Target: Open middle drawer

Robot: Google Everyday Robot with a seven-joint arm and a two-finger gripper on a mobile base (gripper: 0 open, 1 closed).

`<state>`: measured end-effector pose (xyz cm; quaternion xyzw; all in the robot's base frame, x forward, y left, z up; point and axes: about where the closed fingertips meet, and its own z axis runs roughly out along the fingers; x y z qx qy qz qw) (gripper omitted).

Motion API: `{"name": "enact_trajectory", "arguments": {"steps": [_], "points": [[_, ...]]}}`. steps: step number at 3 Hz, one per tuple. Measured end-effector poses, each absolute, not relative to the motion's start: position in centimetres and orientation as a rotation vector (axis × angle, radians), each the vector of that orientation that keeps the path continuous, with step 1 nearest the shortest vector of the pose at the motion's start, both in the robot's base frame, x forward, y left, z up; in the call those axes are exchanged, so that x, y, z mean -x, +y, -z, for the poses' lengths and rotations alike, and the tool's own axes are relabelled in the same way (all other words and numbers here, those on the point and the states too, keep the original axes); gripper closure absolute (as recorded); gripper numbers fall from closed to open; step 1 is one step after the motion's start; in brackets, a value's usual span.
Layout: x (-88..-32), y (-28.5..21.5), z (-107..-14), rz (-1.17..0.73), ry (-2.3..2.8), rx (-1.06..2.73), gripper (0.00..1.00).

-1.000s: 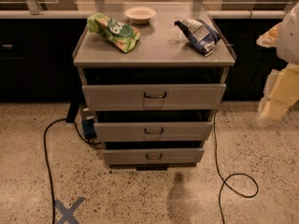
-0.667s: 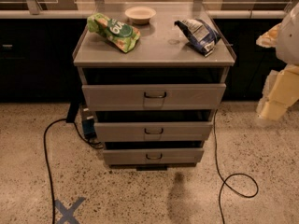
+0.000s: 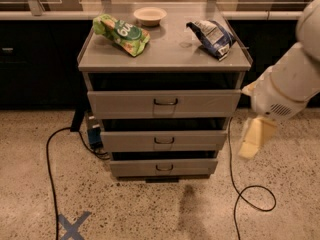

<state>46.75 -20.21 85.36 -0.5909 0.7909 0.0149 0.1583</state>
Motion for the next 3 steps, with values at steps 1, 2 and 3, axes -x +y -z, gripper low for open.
{"name": "enact_trajectory", "arguments": {"steps": [1, 2, 3], "points": [[-48.2, -19.1, -78.9, -0.15, 2.259, 1.679, 0.0], [-49.0, -19.0, -74.7, -0.236, 2.247, 1.693, 0.0], [-49.0, -19.0, -74.7, -0.236, 2.247, 1.693, 0.0]]}}
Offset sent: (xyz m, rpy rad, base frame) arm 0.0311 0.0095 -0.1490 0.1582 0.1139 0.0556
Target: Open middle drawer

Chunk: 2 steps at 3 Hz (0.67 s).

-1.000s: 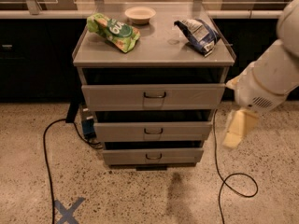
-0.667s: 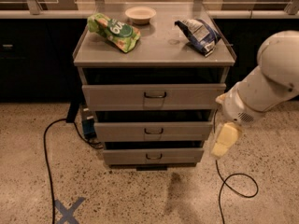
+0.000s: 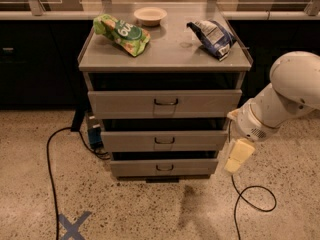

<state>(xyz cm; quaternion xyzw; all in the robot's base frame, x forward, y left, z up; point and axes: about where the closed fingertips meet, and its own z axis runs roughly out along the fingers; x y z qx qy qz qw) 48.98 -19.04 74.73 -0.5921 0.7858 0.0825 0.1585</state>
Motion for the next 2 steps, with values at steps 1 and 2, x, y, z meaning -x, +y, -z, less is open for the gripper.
{"name": "enact_trajectory", "arguments": {"steps": [1, 2], "points": [[-49.5, -17.9, -72.9, -0.285, 2.216, 1.682, 0.0], [-50.7, -16.8, -69.0, -0.339, 2.183, 1.593, 0.0]]}}
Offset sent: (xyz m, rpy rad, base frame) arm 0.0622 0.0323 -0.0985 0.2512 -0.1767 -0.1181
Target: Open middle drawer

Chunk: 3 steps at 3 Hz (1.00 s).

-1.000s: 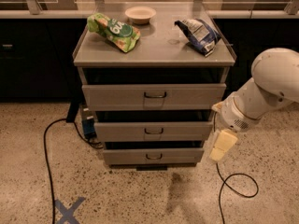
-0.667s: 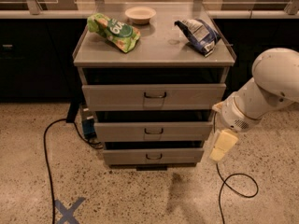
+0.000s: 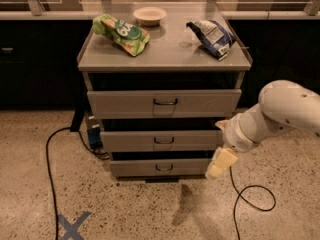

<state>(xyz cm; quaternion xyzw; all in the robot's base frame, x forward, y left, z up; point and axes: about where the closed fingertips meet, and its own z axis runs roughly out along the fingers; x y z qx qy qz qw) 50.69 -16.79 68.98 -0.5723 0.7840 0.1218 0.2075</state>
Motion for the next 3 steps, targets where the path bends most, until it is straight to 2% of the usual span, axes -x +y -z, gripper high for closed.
{"name": "enact_trajectory", "arguments": {"steps": [2, 3], "points": [[-56.4, -18.2, -60.8, -0.29, 2.206, 1.436, 0.0], [-56.4, -18.2, -60.8, -0.291, 2.206, 1.436, 0.0]]}}
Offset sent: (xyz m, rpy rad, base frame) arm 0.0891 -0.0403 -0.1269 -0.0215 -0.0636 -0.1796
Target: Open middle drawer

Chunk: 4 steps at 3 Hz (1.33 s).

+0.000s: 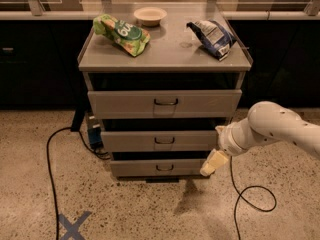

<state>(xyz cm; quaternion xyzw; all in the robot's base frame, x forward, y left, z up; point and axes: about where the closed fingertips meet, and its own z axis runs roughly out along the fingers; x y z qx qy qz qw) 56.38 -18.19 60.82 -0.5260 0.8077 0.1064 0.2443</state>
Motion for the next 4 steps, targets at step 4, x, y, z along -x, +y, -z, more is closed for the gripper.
{"name": "enact_trajectory", "arguments": {"steps": [4], "points": [[-65.6, -16.3, -52.5, -0.484, 2.146, 1.319, 0.0]]}}
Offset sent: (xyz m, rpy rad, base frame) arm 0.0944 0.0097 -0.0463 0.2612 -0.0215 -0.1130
